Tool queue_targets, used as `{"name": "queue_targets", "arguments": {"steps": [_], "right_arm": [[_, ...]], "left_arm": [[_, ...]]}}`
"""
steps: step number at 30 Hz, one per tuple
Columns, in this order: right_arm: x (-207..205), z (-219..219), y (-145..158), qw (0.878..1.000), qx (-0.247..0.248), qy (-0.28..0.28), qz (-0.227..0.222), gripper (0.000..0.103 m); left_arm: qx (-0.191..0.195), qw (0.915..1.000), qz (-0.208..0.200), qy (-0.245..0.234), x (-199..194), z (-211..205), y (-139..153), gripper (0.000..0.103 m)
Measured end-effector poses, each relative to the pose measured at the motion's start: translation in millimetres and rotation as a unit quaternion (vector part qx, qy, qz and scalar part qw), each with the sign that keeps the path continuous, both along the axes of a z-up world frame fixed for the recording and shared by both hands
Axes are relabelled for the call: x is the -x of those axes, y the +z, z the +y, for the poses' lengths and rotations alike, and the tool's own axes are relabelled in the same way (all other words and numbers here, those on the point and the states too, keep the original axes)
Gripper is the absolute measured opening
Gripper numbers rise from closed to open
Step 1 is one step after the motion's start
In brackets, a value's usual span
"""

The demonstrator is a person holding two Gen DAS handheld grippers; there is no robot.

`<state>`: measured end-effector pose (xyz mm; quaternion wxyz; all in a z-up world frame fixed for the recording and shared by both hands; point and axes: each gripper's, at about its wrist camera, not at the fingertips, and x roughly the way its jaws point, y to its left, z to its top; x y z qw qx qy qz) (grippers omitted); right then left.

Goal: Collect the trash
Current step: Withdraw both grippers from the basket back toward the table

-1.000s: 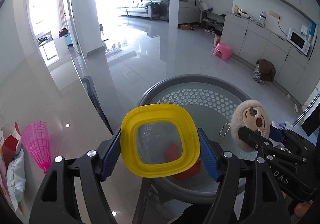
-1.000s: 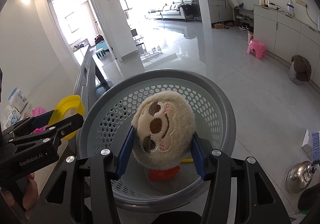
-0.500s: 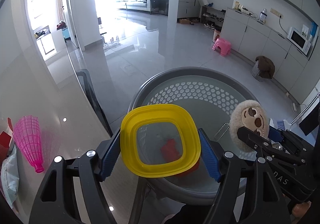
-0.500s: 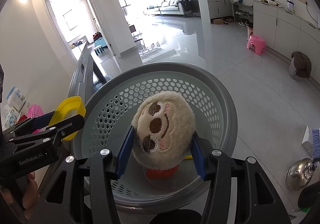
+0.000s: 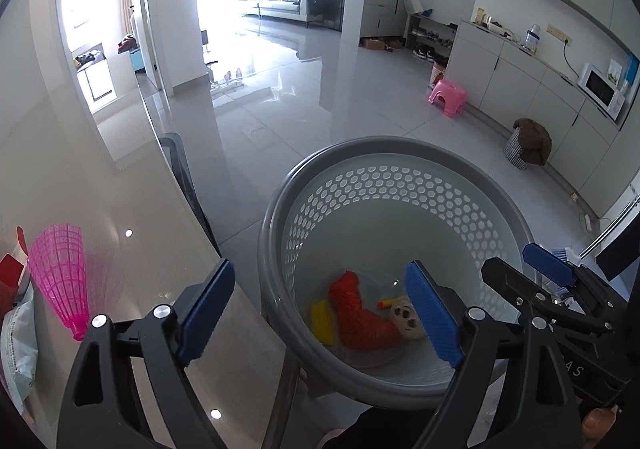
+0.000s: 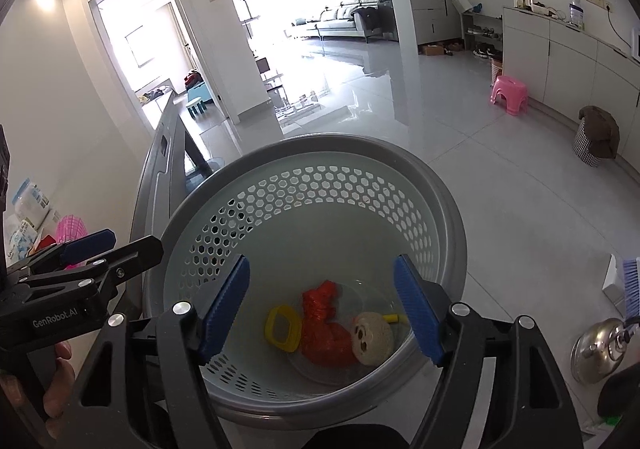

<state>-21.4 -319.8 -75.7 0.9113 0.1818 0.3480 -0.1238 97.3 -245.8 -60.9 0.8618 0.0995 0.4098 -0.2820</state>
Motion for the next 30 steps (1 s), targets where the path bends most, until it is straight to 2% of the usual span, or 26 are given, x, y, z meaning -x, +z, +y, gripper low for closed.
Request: {"name": "queue_targets", "arguments": {"steps": [14,21,25,30], "right_arm": [[11,5,2,1.000,-0.006,-0.004,-0.008,0.071],[20,22,15,1.000,-0.006,0.003,-0.019,0.071],[24,38,21,1.000,-0.007,0.015,-0.024,0.071],[25,64,27,0.999,-0.008,0.036,-0.026,0.071]], "left_arm": [[-0.002,0.9999,-0.009,0.008,13,15,8,0.085],[-0.003,0.9996,-0.020,0.020,31,49,18,0.085],[0.017,0.9992,-0.010,0.035,39,79,27,0.085],[0.024,0.9976,-0.014,0.063,48,121,36,0.085]]}}
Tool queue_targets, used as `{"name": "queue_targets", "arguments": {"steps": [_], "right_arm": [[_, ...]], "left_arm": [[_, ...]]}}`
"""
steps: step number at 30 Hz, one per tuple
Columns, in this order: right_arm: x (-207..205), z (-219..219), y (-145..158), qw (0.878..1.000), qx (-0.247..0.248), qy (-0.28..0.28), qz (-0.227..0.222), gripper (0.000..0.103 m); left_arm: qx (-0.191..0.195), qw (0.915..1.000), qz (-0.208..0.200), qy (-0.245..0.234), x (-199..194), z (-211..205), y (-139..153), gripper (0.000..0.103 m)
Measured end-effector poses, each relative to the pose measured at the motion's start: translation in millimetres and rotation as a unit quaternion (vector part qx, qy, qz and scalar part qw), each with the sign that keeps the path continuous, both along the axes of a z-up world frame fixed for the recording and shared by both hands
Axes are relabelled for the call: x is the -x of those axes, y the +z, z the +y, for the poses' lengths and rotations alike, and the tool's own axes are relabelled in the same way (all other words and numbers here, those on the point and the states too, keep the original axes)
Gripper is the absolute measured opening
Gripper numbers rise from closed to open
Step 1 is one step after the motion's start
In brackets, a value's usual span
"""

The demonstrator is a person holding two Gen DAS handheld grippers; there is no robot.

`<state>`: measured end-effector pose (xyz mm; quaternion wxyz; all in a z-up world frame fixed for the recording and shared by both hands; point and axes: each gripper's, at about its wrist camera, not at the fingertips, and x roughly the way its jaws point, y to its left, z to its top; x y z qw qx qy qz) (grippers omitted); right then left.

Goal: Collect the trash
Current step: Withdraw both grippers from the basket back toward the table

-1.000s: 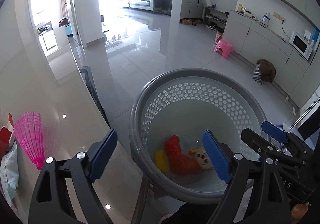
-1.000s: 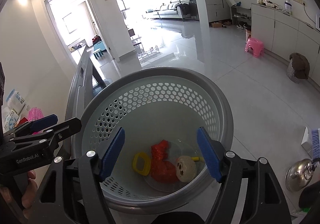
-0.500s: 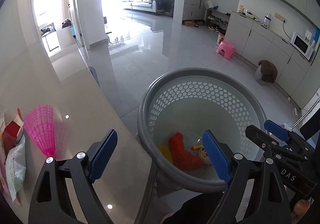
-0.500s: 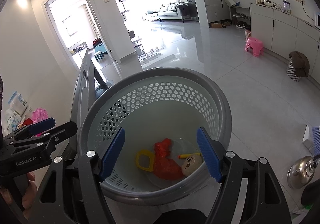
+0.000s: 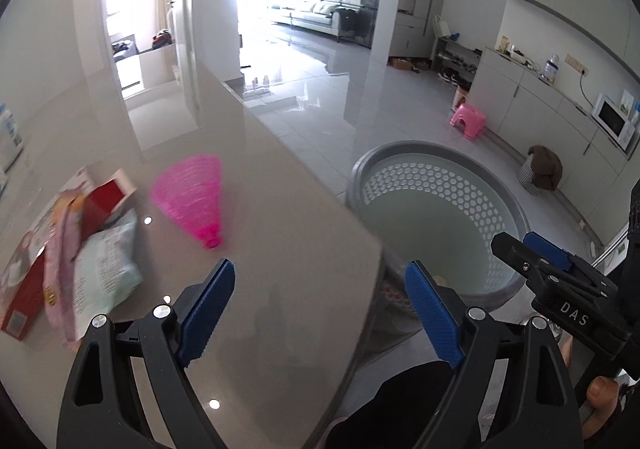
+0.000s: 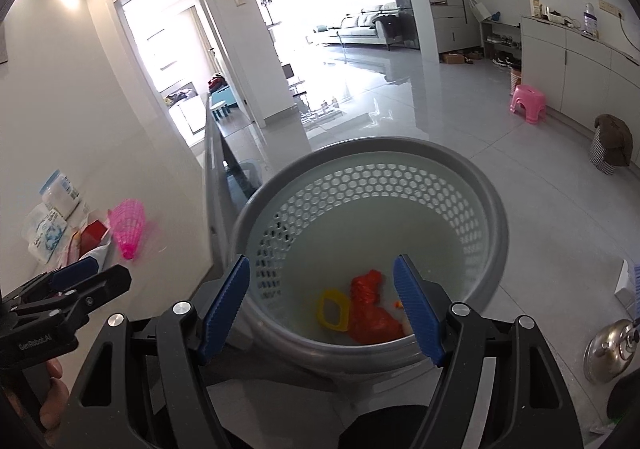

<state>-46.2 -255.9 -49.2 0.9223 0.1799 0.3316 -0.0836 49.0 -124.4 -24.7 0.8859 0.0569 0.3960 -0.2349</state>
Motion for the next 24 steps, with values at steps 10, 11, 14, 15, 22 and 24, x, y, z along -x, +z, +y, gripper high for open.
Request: {"name": "queue_targets", "arguments": {"steps": [10,11,14,15,22,24], "right_arm": [[-5,60,7,0.999,0.004,0.049,0.008,0.071],[-6,65,9,0.999,0.006,0.053,0.007,0.071],[-9,79,16,0.998,0.013,0.065,0.001,0.071],[-11,86,18,0.997,0.016,0.070,0.000,0.071],[-27,117,22,0.994,0.023,0.103,-0.001,0.071],[-33,126,21,0.993,0.026,0.113,0.001,0.071]], "left_arm": [[-0.001,0.9960,-0.018,0.088,10,96,11,0.085],[-0.003,0.9950,-0.022,0.097,11,105,12,0.085],[-0.009,0.9910,-0.033,0.130,12,135,14,0.085],[-0.010,0.9899,-0.035,0.137,12,144,14,0.085],[-0.017,0.9800,-0.042,0.194,12,198,7,0.088],[-0.017,0.9784,-0.039,0.202,9,206,4,0.088]]}}
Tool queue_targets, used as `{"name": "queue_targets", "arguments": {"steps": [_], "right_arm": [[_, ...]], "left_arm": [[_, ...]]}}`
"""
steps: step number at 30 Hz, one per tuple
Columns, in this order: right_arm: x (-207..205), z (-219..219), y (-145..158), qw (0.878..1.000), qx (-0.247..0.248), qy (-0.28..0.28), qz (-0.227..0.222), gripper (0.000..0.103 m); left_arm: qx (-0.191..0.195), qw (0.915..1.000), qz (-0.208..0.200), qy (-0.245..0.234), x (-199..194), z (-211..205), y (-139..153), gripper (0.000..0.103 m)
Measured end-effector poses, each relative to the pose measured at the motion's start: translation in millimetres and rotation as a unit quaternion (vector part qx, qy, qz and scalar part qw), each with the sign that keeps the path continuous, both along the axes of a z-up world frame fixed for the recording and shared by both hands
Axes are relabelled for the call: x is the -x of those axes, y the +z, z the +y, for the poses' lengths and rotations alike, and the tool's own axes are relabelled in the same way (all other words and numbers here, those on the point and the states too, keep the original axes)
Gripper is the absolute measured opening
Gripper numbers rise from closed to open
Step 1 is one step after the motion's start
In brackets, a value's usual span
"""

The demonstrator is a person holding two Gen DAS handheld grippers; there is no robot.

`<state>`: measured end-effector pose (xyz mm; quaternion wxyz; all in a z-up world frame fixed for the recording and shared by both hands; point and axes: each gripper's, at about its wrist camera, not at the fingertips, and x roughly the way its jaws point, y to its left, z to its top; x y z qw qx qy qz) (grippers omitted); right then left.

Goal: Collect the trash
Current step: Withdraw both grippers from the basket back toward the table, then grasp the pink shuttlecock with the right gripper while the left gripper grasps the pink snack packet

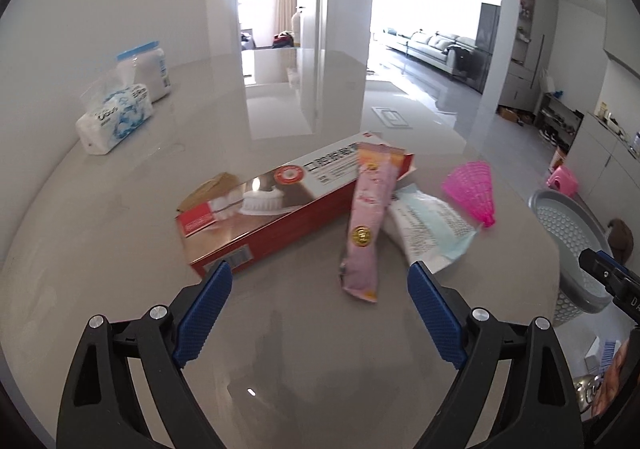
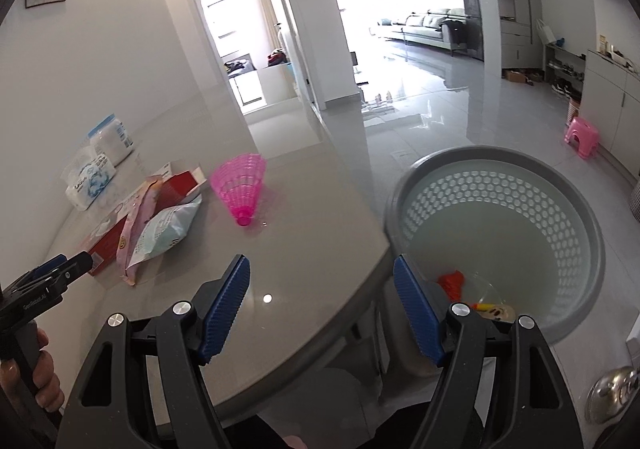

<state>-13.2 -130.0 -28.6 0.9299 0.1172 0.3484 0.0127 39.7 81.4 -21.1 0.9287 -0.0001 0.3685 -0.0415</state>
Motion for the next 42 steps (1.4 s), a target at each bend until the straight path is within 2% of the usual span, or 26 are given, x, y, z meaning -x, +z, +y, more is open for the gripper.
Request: {"name": "queue_targets", "arguments": {"steps": [14,21,27,40,41,42], "right_arm": [[-66,36,-12,0.998,-0.006,0.061,0.025,0.072],[-100,49,-14,0.996,0.013,0.087,0.026,0.072],[-127,63,-19,0.993,0.043,0.099,0.047,0.072],[-151,78,-17,0.990,0.064,0.111,0.059,0.071],[-152,79,-18,0.990,0.064,0.113,0.060,0.071],[-153,81,-18,0.989,0.066,0.116,0.062,0.066]], "left_arm": [[-0.008,0.9996,0.019,0.018,-15,8,-16,0.089],[-0.012,0.9992,0.029,0.026,-24,6,-24,0.090],[-0.016,0.9989,0.035,0.026,-28,5,-26,0.090],[-0.017,0.9988,0.036,0.026,-31,0,-28,0.090],[-0.016,0.9988,0.037,0.026,-31,0,-28,0.090],[-0.016,0.9988,0.038,0.026,-32,0,-28,0.090]]}}
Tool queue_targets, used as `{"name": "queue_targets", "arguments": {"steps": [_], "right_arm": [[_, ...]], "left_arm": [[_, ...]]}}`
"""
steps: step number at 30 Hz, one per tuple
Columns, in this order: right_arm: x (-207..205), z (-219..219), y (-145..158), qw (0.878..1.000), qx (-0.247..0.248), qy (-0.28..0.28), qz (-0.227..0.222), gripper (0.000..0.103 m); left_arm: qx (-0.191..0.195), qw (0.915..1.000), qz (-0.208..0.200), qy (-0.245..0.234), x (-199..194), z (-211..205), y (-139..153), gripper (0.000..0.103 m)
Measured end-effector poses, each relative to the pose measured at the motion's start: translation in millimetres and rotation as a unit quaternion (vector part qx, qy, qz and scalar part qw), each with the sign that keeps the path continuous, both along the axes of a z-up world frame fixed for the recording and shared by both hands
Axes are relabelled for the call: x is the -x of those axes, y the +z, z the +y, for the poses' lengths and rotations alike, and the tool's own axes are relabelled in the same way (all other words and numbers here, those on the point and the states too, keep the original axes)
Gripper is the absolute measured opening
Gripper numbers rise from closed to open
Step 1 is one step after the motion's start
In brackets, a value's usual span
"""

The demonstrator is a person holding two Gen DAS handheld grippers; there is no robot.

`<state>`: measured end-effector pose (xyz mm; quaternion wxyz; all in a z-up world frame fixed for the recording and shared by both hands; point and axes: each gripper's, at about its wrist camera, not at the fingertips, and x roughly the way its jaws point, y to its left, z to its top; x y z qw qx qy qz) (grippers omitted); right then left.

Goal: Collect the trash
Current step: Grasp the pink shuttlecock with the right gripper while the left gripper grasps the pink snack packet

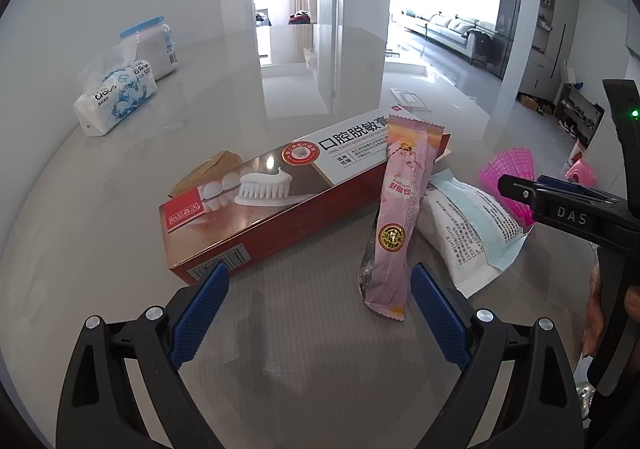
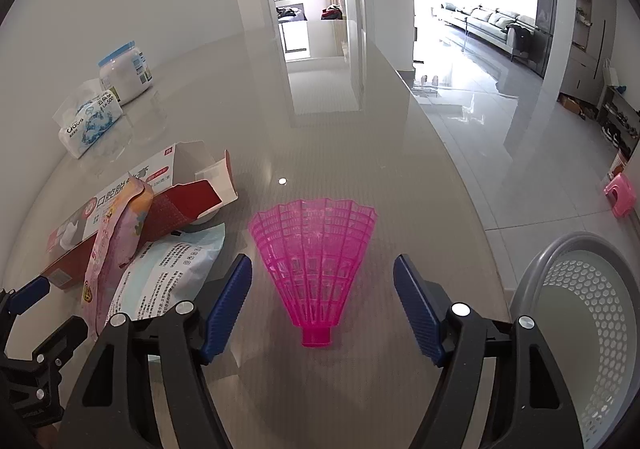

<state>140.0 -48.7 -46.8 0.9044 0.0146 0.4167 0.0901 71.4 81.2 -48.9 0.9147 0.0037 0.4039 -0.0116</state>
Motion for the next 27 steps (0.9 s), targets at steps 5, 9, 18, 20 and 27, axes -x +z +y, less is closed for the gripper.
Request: {"name": "queue_targets", "arguments": {"steps": [5,9,18,20,27], "right_arm": [[-3,7,-2,1.000,0.007,0.011,0.006,0.046],[4,0,2,1.000,-0.011,0.007,-0.005,0.043],[36,-30,3,0.999,-0.047,-0.018,-0.010,0.043],[40,-35,4,0.999,-0.048,-0.021,-0.009,0.043],[51,-41,8,0.998,-0.054,-0.027,-0.016,0.043]], "left_arm": [[0.000,1.0000,-0.001,0.000,0,-1,2,0.090],[0.003,1.0000,-0.004,0.000,-4,-2,3,0.090],[0.003,1.0000,-0.006,-0.002,-21,-16,1,0.090],[-0.001,1.0000,-0.006,-0.001,-25,-19,-2,0.090],[-0.004,1.0000,0.000,-0.007,-30,-29,-4,0.059]]}}
